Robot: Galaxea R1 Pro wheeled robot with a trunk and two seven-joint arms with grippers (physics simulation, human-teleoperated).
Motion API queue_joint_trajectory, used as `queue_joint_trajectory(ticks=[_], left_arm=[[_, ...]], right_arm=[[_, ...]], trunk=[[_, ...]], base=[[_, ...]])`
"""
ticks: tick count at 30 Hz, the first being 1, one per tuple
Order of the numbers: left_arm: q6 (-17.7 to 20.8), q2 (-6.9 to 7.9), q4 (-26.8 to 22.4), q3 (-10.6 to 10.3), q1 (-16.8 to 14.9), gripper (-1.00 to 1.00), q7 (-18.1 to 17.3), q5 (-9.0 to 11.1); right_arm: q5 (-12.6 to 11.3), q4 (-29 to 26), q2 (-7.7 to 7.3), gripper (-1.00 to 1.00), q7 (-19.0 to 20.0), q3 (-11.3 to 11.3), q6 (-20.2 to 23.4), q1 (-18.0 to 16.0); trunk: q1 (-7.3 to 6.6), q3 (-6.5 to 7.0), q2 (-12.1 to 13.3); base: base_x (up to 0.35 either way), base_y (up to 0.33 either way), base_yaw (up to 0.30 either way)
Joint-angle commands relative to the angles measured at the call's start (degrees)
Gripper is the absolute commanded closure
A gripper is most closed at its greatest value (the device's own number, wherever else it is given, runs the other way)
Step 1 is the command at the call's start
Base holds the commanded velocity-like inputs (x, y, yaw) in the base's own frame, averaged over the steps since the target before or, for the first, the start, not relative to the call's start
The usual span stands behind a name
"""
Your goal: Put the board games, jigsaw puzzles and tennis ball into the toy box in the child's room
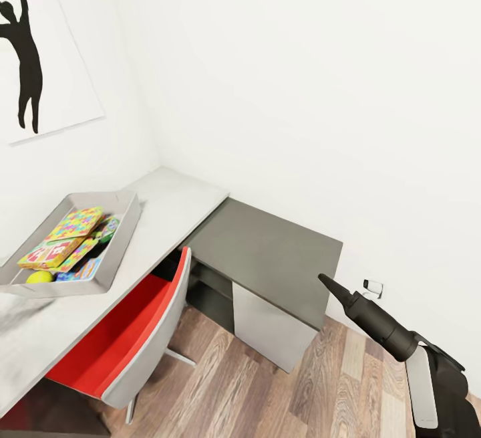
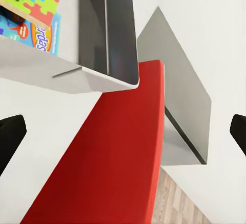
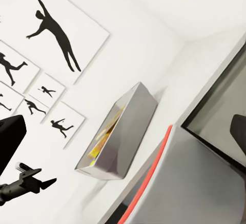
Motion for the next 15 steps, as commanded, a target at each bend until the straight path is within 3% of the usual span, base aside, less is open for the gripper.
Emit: queue_joint_trajectory(ticks=[1,3,6,7,10,13,15], left_arm=[[0.6,-0.09,0.0,0.4,-0.1,-1.00,-0.3,-0.6],[0.6,-1.56,0.0,0.4,-0.1,-1.00,-0.3,-0.6],[0.9,-5.35,-1.0,0.4,-0.2,-1.00,-0.3,-0.7],[1.0,-5.85,-1.7,0.5,-0.2,-1.00,-0.3,-0.7],[3.6,-8.64,-7.6,0.5,-0.3,-1.00,-0.3,-0.6],[11.7,-11.85,-18.0,0.4,-0.3,-1.00,-0.3,-0.7],[15.4,-12.57,-23.7,0.4,-0.4,-1.00,-0.3,-0.6]], right_arm=[[-0.1,0.0,0.02,-1.00,0.1,-0.1,0.4,-0.1],[-0.1,0.0,-0.10,-1.00,0.1,0.0,0.4,-0.1],[0.1,0.0,-0.11,-1.00,-0.2,0.9,0.4,-0.1],[0.1,0.0,-0.17,-1.00,-0.2,1.3,0.4,-0.1],[0.2,0.0,-0.44,-1.00,-0.4,3.0,0.3,-0.1],[0.2,0.0,-0.59,-1.00,-0.5,3.8,0.3,-0.1],[0.3,0.1,-0.65,-1.00,-0.5,3.9,0.3,-0.1]], trunk=[[0.04,-0.01,-0.1],[0.04,0.18,-0.1],[0.04,0.45,-0.1],[0.04,0.52,-0.1],[0.04,0.61,-0.1],[0.04,0.64,-0.1],[0.04,0.64,-0.1]], base=[[-0.002,0.000,0.001],[0.000,0.000,0.000],[0.000,0.000,0.003],[0.000,0.000,0.011],[0.000,0.000,0.005],[0.000,0.000,0.001],[0.000,0.000,0.000]])
